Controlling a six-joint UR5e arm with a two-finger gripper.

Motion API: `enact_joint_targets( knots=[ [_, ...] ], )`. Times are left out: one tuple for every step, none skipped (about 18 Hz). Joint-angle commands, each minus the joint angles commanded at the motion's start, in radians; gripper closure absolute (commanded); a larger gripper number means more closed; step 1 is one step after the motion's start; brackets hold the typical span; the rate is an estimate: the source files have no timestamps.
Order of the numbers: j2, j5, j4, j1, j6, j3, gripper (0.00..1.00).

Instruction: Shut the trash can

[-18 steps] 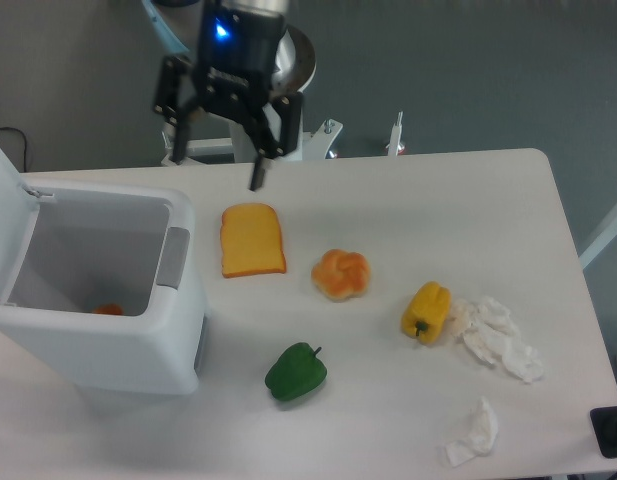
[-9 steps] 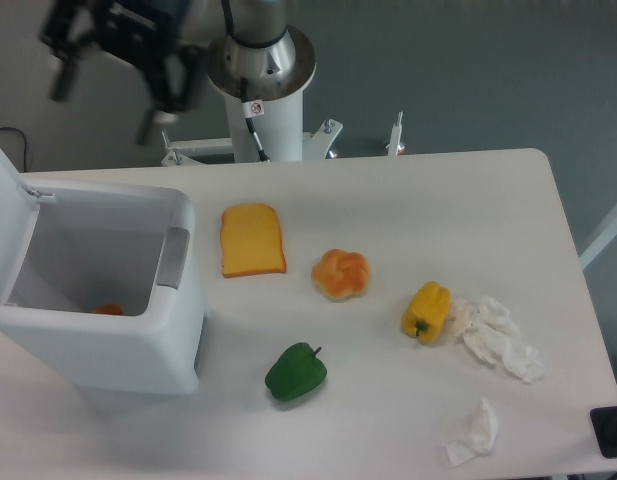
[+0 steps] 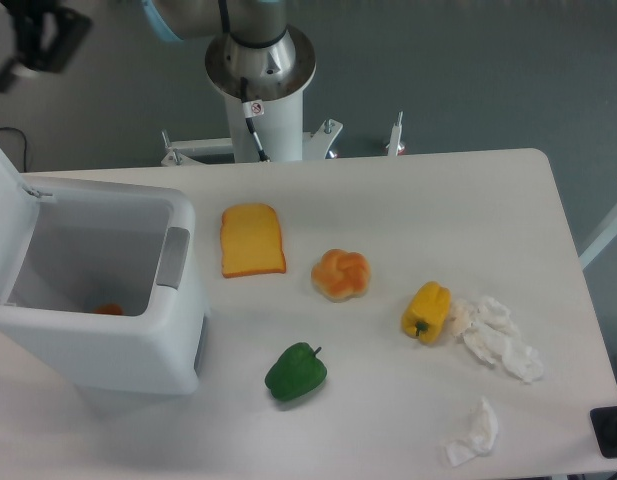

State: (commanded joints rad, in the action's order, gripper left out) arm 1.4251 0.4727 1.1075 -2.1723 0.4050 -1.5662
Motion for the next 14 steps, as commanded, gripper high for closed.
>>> enact_joint_targets(
  knots=[
    [0.003,-0.014,0.0,0.011,0.001,0.0,0.0],
    [0.009,-0.022,0.0,0.022,0.002,0.0,0.0],
    [0.014,-0.034,0.0,0.034,0.003,0.0,0.0],
    [0.027,-0.054,0.0,0.046,0.003,0.001,0.0],
    [0.04,-0.078,-0.002,0.06,0.003,0.003,0.0],
    [0.055,-0.101,-0.002,0.072,0.005,0.003,0.0],
    [0.066,-0.108,-0.002,0.089,0.005,0.003,0.0],
    [0.078,-0.109,-0.002,0.103,0.003,0.005,0.0],
    [0.09,-0.111,-0.002,0.112,0.002,0.008,0.0],
    [0.101,-0.109,0.0,0.124,-0.002,0.009,0.0],
    [0.113,-0.109,0.0,0.137,-0.003,0.009,0.0],
    [0.127,-0.109,-0.002,0.144,-0.002,0.011,0.0],
    [0.139,-0.109,-0.002,0.152,-0.002,0.012,0.0],
    [0.15,-0.109,-0.002,0.158,-0.002,0.014,0.0]
  ],
)
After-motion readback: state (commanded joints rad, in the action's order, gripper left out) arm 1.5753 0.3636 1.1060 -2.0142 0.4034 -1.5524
